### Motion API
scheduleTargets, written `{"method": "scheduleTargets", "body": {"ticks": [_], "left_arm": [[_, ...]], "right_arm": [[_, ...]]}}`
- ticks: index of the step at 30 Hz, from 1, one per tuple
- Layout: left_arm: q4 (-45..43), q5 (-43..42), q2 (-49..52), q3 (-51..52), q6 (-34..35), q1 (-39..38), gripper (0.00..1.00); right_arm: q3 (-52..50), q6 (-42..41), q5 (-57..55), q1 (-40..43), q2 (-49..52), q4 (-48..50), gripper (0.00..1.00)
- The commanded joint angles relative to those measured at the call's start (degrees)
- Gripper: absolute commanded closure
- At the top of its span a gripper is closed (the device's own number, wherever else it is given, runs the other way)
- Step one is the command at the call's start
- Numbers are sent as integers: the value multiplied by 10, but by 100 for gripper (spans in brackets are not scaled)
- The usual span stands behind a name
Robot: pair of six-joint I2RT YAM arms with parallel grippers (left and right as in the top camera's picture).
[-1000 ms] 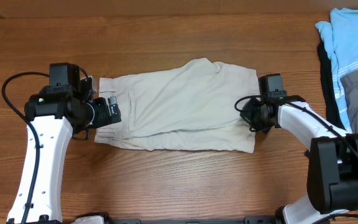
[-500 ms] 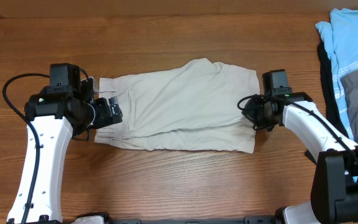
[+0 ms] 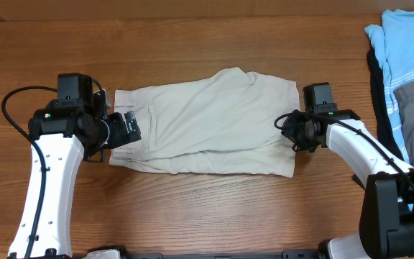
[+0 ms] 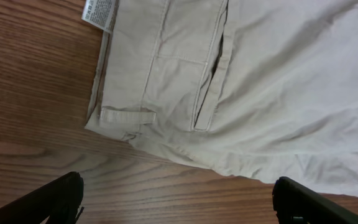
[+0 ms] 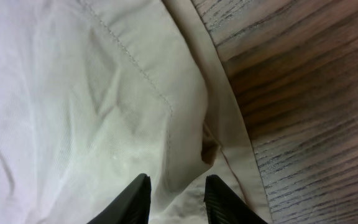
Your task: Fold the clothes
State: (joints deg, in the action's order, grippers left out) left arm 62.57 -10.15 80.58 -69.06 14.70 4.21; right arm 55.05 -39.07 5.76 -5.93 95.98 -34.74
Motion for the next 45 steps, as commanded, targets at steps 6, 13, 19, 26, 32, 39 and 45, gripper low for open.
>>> {"method": "scheduleTargets", "body": {"ticks": [6, 13, 19, 26, 32, 39, 45], "left_arm": [[2, 14, -12, -12, 8, 0, 0], [1, 18, -12, -12, 8, 0, 0], [1, 18, -12, -12, 8, 0, 0], [2, 18, -12, -12, 8, 0, 0], [7, 19, -12, -12, 7, 0, 0], [27, 47, -12, -11, 72, 0, 0], [17, 46, -12, 26, 158, 0, 0]], "right_arm": [[-3, -32, 2, 3, 32, 13, 63], [-4, -45, 3, 3, 34, 30, 59], [-4, -45, 3, 3, 46, 32, 63], [-3, -42, 3, 3, 52, 31, 96], [2, -9, 3, 3, 38, 13, 96], [21, 4, 12, 3, -9, -16, 96], [24, 5, 31, 3, -35, -16, 96]]}}
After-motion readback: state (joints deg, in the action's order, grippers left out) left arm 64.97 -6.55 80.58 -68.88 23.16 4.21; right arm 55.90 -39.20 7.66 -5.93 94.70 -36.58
